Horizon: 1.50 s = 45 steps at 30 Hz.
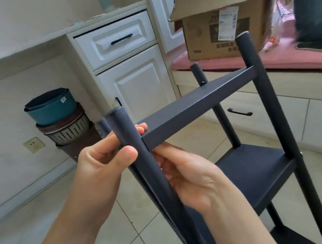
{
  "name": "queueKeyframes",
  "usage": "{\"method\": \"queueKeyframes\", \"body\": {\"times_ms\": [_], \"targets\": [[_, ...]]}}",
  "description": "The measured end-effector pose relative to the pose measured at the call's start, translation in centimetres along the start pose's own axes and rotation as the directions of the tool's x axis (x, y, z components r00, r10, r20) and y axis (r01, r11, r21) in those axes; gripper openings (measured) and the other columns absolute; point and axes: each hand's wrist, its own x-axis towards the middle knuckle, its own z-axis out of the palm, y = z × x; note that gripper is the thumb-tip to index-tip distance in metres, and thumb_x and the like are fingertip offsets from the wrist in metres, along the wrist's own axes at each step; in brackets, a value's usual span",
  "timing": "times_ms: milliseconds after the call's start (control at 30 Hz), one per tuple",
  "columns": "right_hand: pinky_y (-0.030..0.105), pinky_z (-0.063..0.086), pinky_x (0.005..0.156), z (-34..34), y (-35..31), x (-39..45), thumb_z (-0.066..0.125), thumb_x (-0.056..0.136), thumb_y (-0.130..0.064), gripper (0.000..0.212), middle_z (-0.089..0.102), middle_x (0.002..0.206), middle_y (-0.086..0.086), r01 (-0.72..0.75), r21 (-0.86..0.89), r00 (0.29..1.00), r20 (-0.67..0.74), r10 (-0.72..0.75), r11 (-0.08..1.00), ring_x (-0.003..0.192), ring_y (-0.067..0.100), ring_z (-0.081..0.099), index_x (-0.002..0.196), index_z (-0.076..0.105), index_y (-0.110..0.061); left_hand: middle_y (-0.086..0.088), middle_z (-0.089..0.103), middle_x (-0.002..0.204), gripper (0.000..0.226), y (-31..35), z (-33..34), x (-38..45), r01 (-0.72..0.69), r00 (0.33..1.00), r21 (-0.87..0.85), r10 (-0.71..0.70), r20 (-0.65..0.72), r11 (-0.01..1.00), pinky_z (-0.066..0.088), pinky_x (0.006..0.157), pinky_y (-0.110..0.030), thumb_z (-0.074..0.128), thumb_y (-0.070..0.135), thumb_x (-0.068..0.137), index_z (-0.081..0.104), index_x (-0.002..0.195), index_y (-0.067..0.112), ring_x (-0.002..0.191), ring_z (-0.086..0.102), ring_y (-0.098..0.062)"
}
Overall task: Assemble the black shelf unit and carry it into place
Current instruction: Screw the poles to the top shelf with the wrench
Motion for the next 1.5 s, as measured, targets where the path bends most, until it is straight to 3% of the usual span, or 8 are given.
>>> {"method": "queueKeyframes", "body": {"times_ms": [133,333,467,700,867,1133,1367,1500], "targets": [[0.016,0.052,0.061,0.8,0.3,1.7,0.064,0.087,-0.020,0.021,0.073,0.088,0.000,0.097,-0.018,0.994,0.053,-0.096,0.995,0.073,0.007,0.068,0.105,0.075,-0.015,-0.005,0.075,0.115,0.038,-0.5,-1.2,1.0,0.029,0.999,-0.025,-0.029,-0.019,0.999,0.052,0.099,-0.042,0.068,0.045,0.070,0.079,0.106,0.038,0.115,0.068,-0.026],[0.020,0.055,0.060,0.4,0.7,3.8,0.063,0.091,-0.017,0.017,0.076,0.094,0.005,0.154,-0.043,0.982,0.117,-0.148,0.987,0.076,0.014,0.072,0.094,0.079,-0.020,-0.003,0.075,0.115,0.066,-1.5,-1.7,1.9,0.032,0.997,-0.083,-0.037,-0.061,0.996,0.056,0.093,-0.034,0.085,0.072,0.055,0.078,0.110,0.036,0.112,0.069,-0.023],[0.026,0.058,0.065,0.0,0.8,5.8,0.060,0.092,-0.008,0.019,0.073,0.099,0.011,0.224,-0.069,0.970,0.111,-0.216,0.972,0.091,0.028,0.064,0.098,0.077,-0.012,0.003,0.077,0.107,0.055,-1.6,-1.9,2.2,0.020,1.000,-0.118,-0.022,-0.013,0.993,0.058,0.079,-0.024,0.083,0.066,0.063,0.078,0.109,0.036,0.103,0.072,-0.013],[0.028,0.057,0.070,-0.6,2.4,7.2,0.060,0.094,-0.009,0.021,0.070,0.103,0.016,0.317,-0.107,0.948,0.056,-0.313,0.942,0.092,0.027,0.062,0.110,0.072,-0.003,0.001,0.075,0.110,0.054,-2.7,-2.2,2.2,0.048,0.998,-0.150,-0.054,-0.037,0.988,0.057,0.087,-0.028,0.082,0.060,0.069,0.077,0.114,0.030,0.107,0.070,-0.016],[0.050,0.046,0.096,-0.8,2.3,7.1,0.058,0.094,-0.009,0.026,0.063,0.114,0.031,0.295,-0.076,0.952,0.106,-0.286,0.952,0.099,0.033,0.053,0.115,0.067,0.003,0.003,0.075,0.110,0.052,-3.0,-2.3,2.3,0.035,0.999,-0.163,-0.041,-0.034,0.986,0.055,0.090,-0.029,0.080,0.059,0.072,0.075,0.115,0.030,0.108,0.069,-0.015],[0.063,0.041,0.104,-1.0,1.6,6.9,0.057,0.097,-0.008,0.027,0.058,0.124,0.035,0.289,-0.166,0.957,0.069,-0.281,0.943,0.103,0.039,0.056,0.119,0.066,0.005,0.007,0.074,0.108,0.044,-3.2,-2.0,2.5,0.003,1.000,-0.162,-0.006,-0.021,0.987,0.054,0.090,-0.029,0.077,0.058,0.076,0.076,0.111,0.031,0.105,0.068,-0.012],[0.039,0.056,0.084,-1.1,2.1,6.9,0.055,0.097,-0.014,0.033,0.065,0.116,0.015,0.196,-0.044,0.965,0.184,-0.185,0.980,0.102,0.024,0.061,0.128,0.063,-0.003,0.007,0.074,0.109,0.044,-3.5,-2.0,2.3,0.005,1.000,-0.168,-0.010,-0.026,0.986,0.053,0.091,-0.030,0.076,0.056,0.077,0.076,0.112,0.030,0.105,0.068,-0.012],[0.038,0.056,0.080,-1.1,2.0,7.0,0.057,0.097,-0.019,0.031,0.067,0.109,0.009,0.187,-0.039,0.964,0.198,-0.176,0.982,0.099,0.022,0.063,0.124,0.066,-0.009,0.005,0.074,0.110,0.046,-3.4,-1.9,2.3,0.011,0.999,-0.164,-0.017,-0.037,0.986,0.054,0.091,-0.031,0.077,0.056,0.076,0.076,0.113,0.030,0.107,0.068,-0.014]]}}
